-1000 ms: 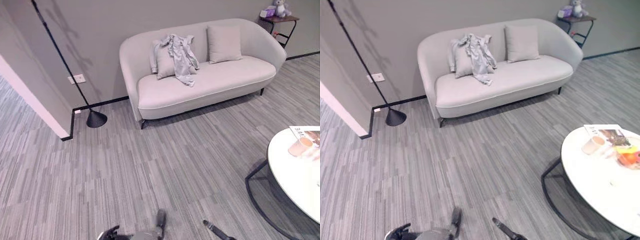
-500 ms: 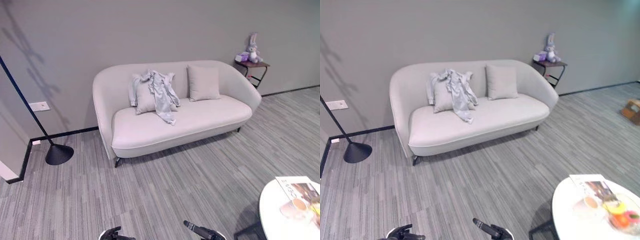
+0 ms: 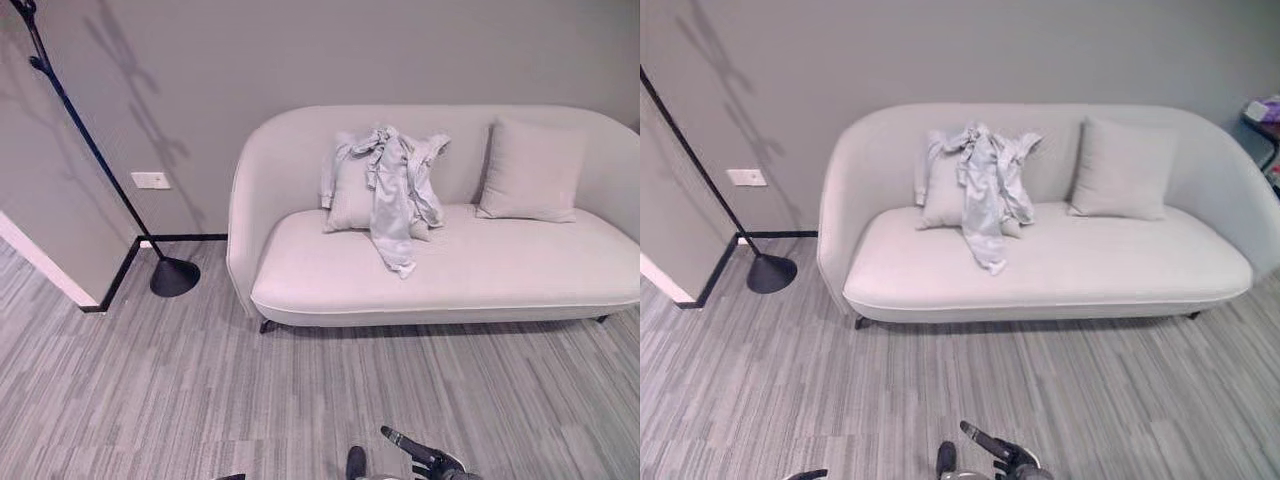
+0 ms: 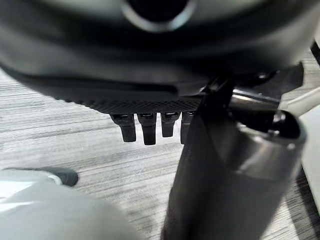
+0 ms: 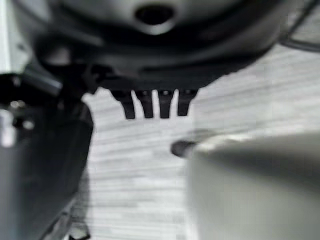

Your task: Hang the clothes on the sofa on the clothes rack.

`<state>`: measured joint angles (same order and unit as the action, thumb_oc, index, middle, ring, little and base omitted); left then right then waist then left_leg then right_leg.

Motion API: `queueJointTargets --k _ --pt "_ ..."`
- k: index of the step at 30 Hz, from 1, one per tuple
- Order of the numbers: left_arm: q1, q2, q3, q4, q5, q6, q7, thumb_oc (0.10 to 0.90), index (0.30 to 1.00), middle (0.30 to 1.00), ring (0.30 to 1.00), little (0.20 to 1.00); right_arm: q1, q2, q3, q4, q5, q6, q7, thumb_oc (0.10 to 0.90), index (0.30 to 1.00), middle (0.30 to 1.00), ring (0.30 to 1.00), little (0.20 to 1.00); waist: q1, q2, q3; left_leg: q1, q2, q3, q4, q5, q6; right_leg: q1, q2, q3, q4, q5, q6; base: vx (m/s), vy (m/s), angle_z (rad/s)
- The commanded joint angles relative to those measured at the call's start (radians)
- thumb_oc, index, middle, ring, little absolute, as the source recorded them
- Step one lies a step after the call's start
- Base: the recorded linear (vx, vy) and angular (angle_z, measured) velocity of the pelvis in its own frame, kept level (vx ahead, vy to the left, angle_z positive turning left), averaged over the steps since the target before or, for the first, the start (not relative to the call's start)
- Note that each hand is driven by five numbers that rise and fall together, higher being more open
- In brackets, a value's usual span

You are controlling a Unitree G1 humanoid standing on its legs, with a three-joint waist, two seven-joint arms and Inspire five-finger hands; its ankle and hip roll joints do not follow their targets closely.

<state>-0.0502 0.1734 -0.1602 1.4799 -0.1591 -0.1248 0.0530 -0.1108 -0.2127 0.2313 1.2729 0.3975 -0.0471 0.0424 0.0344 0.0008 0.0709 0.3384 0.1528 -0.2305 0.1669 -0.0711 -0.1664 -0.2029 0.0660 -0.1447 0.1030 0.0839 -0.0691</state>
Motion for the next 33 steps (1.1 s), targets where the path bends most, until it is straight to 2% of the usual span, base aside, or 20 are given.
queueJointTargets --k 1,2,5,6,8,10,12,13,14,15,16,17,19,20,23,26,29,30,31,33 --pt "0.02 0.013 -0.007 0.019 -0.017 -0.01 0.026 0.8 0.9 0.9 0.9 0.9 0.045 0.026 0.018 -0.031 -0.016 -0.04 -0.024 0.8 0.9 0.9 0.9 0.9 -0.016 -0.006 -0.049 -0.058 -0.009 -0.009 -0.149 0.024 0.083 -0.009 -0.127 0.046 -0.007 0.013 0.182 0.43 -0.487 0.24" --pt "0.021 0.008 -0.001 0.006 -0.036 -0.013 0.047 0.8 0.9 0.9 0.9 0.9 0.043 0.014 0.026 -0.075 -0.06 -0.056 -0.074 0.8 0.9 0.9 0.9 0.9 -0.013 -0.006 -0.048 -0.097 0.011 -0.011 -0.083 0.084 0.067 0.017 -0.111 0.04 -0.009 -0.016 0.166 0.34 -0.383 0.24" --pt "0.024 -0.012 -0.005 -0.056 -0.068 -0.023 0.091 0.8 0.9 0.9 0.9 0.9 0.041 -0.035 0.037 -0.241 -0.181 -0.072 -0.184 0.8 0.9 0.9 0.9 0.9 -0.01 -0.024 -0.03 -0.184 0.01 0.026 0.114 0.191 0.067 0.092 -0.096 0.036 -0.046 -0.043 0.135 0.22 -0.261 0.06" --pt "0.024 -0.012 -0.005 -0.056 -0.068 -0.023 0.091 0.8 0.9 0.9 0.9 0.9 0.042 -0.035 0.037 -0.242 -0.182 -0.071 -0.184 0.8 0.9 0.9 0.9 0.9 -0.01 -0.023 -0.03 -0.185 0.01 0.025 0.118 0.189 0.067 0.093 -0.096 0.036 -0.046 -0.043 0.135 0.12 -0.186 -0.2" --pt "0.021 -0.009 -0.015 -0.112 -0.073 -0.033 0.12 0.8 0.9 0.9 0.9 0.9 0.045 -0.074 0.021 -0.303 -0.25 -0.066 -0.255 0.8 0.9 0.9 0.9 0.9 -0.009 -0.047 -0.006 -0.251 0.047 0.123 0.237 0.243 0.09 0.138 -0.102 0.022 -0.065 -0.056 0.111 0.14 -0.253 -0.17" --pt "0.019 -0.009 -0.025 -0.145 -0.075 -0.037 0.135 0.8 0.9 0.9 0.9 0.9 0.035 -0.107 0.003 -0.336 -0.285 -0.05 -0.304 0.8 0.9 0.9 0.9 0.9 0.004 -0.06 0.012 -0.288 0.094 0.239 0.267 0.218 0.108 0.182 -0.109 0.01 -0.088 -0.07 0.103 0.19 -0.227 0.1" --pt "0.021 -0.013 -0.01 -0.151 -0.109 -0.039 0.138 0.8 0.9 0.9 0.9 0.9 0.033 -0.14 -0.02 -0.397 -0.29 -0.049 -0.319 0.8 0.9 0.9 0.9 0.9 0.016 -0.064 0.021 -0.351 0.028 0.286 0.242 0.125 0.12 0.219 -0.122 0.009 -0.114 -0.077 0.109 0.21 -0.091 0.05" --pt "0.024 -0.012 0.01 -0.142 -0.127 -0.04 0.138 0.8 0.9 0.9 0.9 0.9 0.042 -0.158 -0.031 -0.449 -0.302 -0.05 -0.317 0.8 0.9 0.9 0.9 0.9 0.019 -0.06 0.019 -0.371 -0.016 0.294 0.189 0.079 0.126 0.231 -0.125 0.009 -0.123 -0.085 0.114 0.25 -0.02 0.11" --pt "0.03 -0.016 0.039 -0.128 -0.162 -0.046 0.144 0.8 0.9 0.9 0.9 0.9 0.07 -0.175 -0.05 -0.54 -0.32 -0.056 -0.319 0.8 0.9 0.9 0.9 0.9 0.025 -0.057 0.019 -0.429 -0.088 0.325 0.076 0.045 0.132 0.259 -0.124 -0.002 -0.134 -0.1 0.122 0.24 -0.004 0.07" --pt "0.034 -0.02 0.05 -0.13 -0.174 -0.043 0.138 0.8 0.9 0.9 0.9 0.9 0.08 -0.178 -0.054 -0.571 -0.328 -0.053 -0.317 0.8 0.9 0.9 0.9 0.9 0.03 -0.053 0.014 -0.452 -0.118 0.333 0.014 0.063 0.136 0.269 -0.117 -0.002 -0.14 -0.104 0.123 0.28 -0.017 0.22" --pt "0.039 -0.019 0.081 -0.126 -0.187 -0.047 0.143 0.8 0.9 0.9 0.9 0.9 0.089 -0.176 -0.055 -0.618 -0.346 -0.057 -0.317 0.8 0.9 0.9 0.9 0.9 0.044 -0.04 0.015 -0.484 -0.154 0.335 -0.058 0.109 0.129 0.294 -0.089 0.005 -0.151 -0.117 0.121 0.21 -0.014 0.23" --pt "0.04 -0.019 0.095 -0.124 -0.193 -0.047 0.145 0.8 0.9 0.9 0.9 0.9 0.087 -0.177 -0.053 -0.651 -0.358 -0.057 -0.313 0.8 0.9 0.9 0.9 0.9 0.053 -0.038 0.02 -0.5 -0.166 0.336 -0.069 0.129 0.127 0.309 -0.077 0.011 -0.151 -0.129 0.117 0.22 -0.008 0.19" --pt "0.046 -0.021 0.106 -0.121 -0.193 -0.045 0.144 0.8 0.9 0.9 0.9 0.9 0.086 -0.179 -0.049 -0.683 -0.365 -0.06 -0.307 0.8 0.9 0.9 0.9 0.9 0.061 -0.034 0.02 -0.495 -0.171 0.331 -0.076 0.131 0.128 0.319 -0.069 0.022 -0.142 -0.142 0.114 0.17 0.011 -0.39" --pt "0.059 -0.018 0.127 -0.103 -0.188 -0.042 0.143 0.8 0.9 0.9 0.9 0.9 0.095 -0.168 -0.043 -0.726 -0.36 -0.075 -0.291 0.8 0.9 0.9 0.9 0.9 0.066 -0.036 0.01 -0.467 -0.176 0.316 -0.095 0.125 0.142 0.333 -0.063 0.03 -0.124 -0.16 0.109 0.26 0.031 -0.64" --pt "0.079 -0.014 0.165 -0.059 -0.161 -0.02 0.124 0.8 0.9 0.9 0.9 0.9 0.145 -0.164 -0.036 -0.823 -0.366 -0.094 -0.243 0.8 0.9 0.9 0.9 0.9 0.062 -0.056 -0.015 -0.404 -0.185 0.318 -0.125 0.104 0.163 0.364 -0.079 0.032 -0.099 -0.176 0.112 0.31 0.042 -0.31" --pt "0.084 -0.012 0.168 -0.065 -0.14 -0.019 0.117 0.8 0.9 0.9 0.9 0.9 0.162 -0.166 -0.038 -0.847 -0.377 -0.101 -0.23 0.8 0.9 0.9 0.9 0.9 0.065 -0.065 -0.029 -0.373 -0.189 0.322 -0.15 0.093 0.174 0.37 -0.087 0.03 -0.087 -0.183 0.121 0.24 0.06 0.04" --pt "0.083 0.003 0.143 -0.101 -0.092 -0.025 0.118 0.8 0.9 0.9 0.9 0.9 0.152 -0.17 -0.052 -0.816 -0.429 -0.081 -0.245 0.8 0.9 0.9 0.9 0.9 0.084 -0.075 -0.037 -0.316 -0.201 0.338 -0.216 0.08 0.197 0.333 -0.109 0.009 0.04 -0.176 0.165 0.2 0.096 0.02" --pt "0.082 0.008 0.134 -0.112 -0.077 -0.024 0.116 0.8 0.9 0.9 0.9 0.9 0.143 -0.176 -0.054 -0.812 -0.459 -0.066 -0.25 0.8 0.9 0.9 0.9 0.9 0.085 -0.074 -0.03 -0.3 -0.203 0.337 -0.225 0.077 0.206 0.296 -0.12 -0.001 0.119 -0.137 0.188 0.12 0.118 0.13" --pt "0.074 0.018 0.114 -0.126 -0.045 -0.021 0.116 0.8 0.9 0.9 0.9 0.9 0.113 -0.206 -0.064 -0.811 -0.53 -0.046 -0.271 0.8 0.9 0.9 0.9 0.9 0.076 -0.067 -0.005 -0.278 -0.204 0.331 -0.237 0.076 0.222 0.218 -0.143 -0.013 0.272 -0.059 0.234 0.13 0.106 -0.06" --pt "0.068 0.029 0.081 -0.13 0.004 -0.012 0.118 0.8 0.9 0.9 0.9 0.9 0.086 -0.23 -0.089 -0.815 -0.579 -0.025 -0.312 0.8 0.9 0.9 0.9 0.9 0.066 -0.05 0.007 -0.259 -0.193 0.317 -0.242 0.072 0.226 0.162 -0.165 -0.031 0.378 -0.043 0.241 0.11 0.053 0.12"
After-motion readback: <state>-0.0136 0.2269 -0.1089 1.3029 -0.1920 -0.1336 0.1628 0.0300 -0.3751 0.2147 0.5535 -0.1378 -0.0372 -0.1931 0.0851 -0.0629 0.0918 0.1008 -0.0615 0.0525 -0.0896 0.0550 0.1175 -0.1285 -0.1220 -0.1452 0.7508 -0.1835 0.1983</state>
